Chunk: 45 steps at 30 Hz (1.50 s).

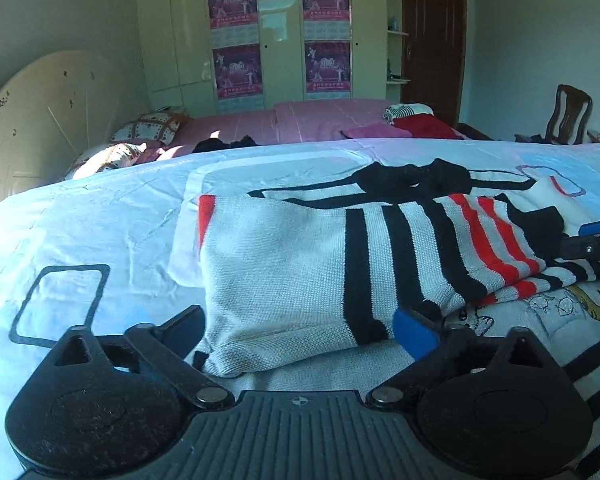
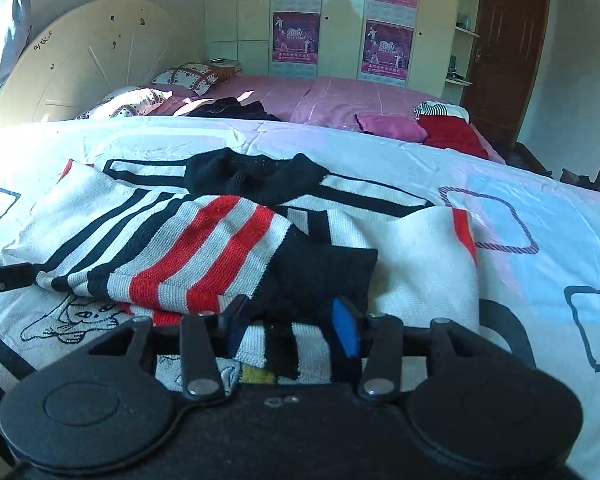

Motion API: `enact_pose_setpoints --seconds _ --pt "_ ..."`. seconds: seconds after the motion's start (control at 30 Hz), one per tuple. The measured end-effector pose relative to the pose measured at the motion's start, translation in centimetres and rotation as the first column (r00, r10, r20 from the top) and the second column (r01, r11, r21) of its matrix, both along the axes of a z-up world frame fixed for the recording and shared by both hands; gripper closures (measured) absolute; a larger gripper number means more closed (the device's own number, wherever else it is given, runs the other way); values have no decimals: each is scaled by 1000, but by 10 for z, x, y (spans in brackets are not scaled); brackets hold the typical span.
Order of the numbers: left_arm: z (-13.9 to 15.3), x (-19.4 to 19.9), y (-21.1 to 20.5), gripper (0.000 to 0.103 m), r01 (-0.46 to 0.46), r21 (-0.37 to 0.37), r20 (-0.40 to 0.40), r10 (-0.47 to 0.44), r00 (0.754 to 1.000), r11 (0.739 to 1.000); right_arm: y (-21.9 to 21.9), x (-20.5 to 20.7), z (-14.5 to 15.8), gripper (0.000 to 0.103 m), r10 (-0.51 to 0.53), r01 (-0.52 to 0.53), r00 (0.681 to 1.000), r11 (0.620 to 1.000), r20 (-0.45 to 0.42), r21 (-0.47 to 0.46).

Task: Fold small clothes
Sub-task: 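Fold the sweater side edge inward over the body with the left tool, then move both tools to the black hem of the sweater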

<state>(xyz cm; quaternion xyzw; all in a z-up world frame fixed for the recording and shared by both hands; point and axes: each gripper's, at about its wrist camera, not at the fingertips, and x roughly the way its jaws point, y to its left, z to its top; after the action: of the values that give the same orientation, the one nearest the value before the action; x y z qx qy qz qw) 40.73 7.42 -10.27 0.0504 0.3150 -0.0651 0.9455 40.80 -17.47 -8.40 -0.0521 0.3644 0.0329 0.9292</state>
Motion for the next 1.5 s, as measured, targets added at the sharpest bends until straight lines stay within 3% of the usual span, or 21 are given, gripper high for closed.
enact_pose_setpoints --seconds 0.1,0.17,0.3,0.43,0.63,1.17,1.27,1.4,1.5 --pt "2 -6 6 0 -1 -18 -37 0 999 1000 -4 -8 2 53 -24 24 1000 1000 -15 -8" --pt "1 -12 7 0 -5 3 -70 5 998 1000 -8 -13 1 57 -68 67 995 998 -67 -21" --pt "-5 -43 12 0 24 20 -118 -22 993 1000 -19 -69 30 52 -86 84 995 995 41 58" --pt "-24 -72 19 0 57 8 -172 -55 984 998 -39 -113 23 54 -173 172 985 980 -2 99" --pt "-24 -113 32 0 70 11 -186 -66 980 998 -64 -165 13 56 -254 261 965 952 -60 163" --pt "-18 -221 20 0 -60 28 -237 65 969 998 -96 -247 4 56 -147 168 985 945 -94 282" --pt "-17 -241 16 0 -83 9 -240 83 967 997 -94 -261 0 56 -139 161 985 958 -103 238" --pt "-18 -258 14 0 -100 3 -236 97 967 995 -81 -270 5 55 -157 165 984 981 -83 104" --pt "-18 -261 16 0 -110 -39 -258 97 961 993 -80 -275 9 55 -143 151 987 983 -78 105"
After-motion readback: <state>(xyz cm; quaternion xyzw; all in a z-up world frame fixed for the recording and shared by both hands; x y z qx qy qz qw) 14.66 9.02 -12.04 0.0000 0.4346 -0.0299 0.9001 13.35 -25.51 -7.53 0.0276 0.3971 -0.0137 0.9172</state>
